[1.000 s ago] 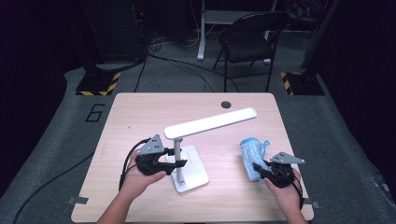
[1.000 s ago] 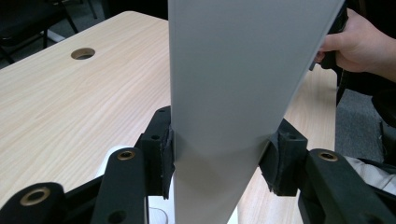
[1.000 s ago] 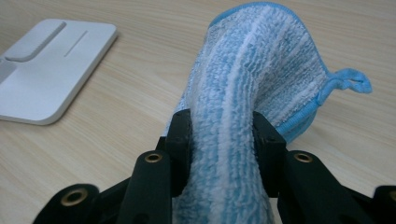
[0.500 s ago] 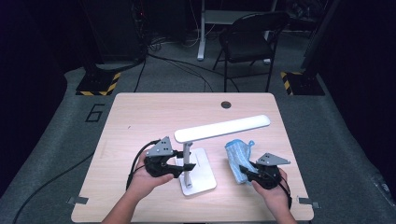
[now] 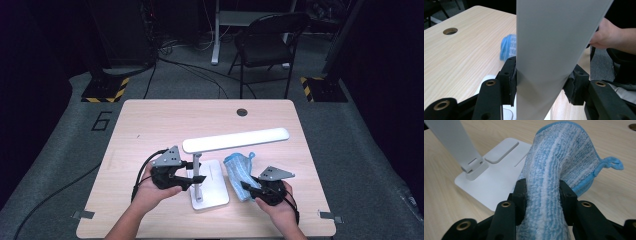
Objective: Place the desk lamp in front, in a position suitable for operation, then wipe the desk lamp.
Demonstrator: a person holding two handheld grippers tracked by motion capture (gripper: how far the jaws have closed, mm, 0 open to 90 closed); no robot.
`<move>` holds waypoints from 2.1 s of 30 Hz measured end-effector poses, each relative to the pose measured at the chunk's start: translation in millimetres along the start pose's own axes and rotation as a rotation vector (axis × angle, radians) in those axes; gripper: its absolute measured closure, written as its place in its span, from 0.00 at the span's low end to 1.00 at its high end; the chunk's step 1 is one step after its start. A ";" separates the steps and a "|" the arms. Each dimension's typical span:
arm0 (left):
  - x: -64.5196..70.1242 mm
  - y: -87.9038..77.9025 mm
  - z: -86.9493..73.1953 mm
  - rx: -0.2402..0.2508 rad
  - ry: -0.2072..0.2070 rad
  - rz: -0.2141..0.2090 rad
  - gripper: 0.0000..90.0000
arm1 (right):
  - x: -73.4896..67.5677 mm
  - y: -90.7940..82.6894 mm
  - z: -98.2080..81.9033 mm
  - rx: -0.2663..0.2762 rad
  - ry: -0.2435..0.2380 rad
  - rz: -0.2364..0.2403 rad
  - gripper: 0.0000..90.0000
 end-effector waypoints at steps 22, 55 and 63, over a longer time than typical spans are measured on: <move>1.0 -6.5 7.8 0.025 -0.040 -0.028 0.53 | -35.4 46.4 0.8 -0.081 -0.060 0.106 0.71; -0.2 -10.7 18.1 0.028 -0.047 -0.002 0.52 | -44.0 60.0 -0.8 -0.116 -0.110 0.060 0.71; -1.4 -13.5 16.7 0.045 -0.028 0.010 0.56 | -60.2 58.9 1.2 -0.142 -0.145 0.104 0.72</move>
Point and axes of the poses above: each handheld gripper's, and its own axes: y roughly forward along the jaws, z roughly out of its top, x roughly to its right, the point moved 5 cm from there along y, roughly forward along the jaws, and after that the axes turned 3 degrees about -y, right-handed, at the moved point
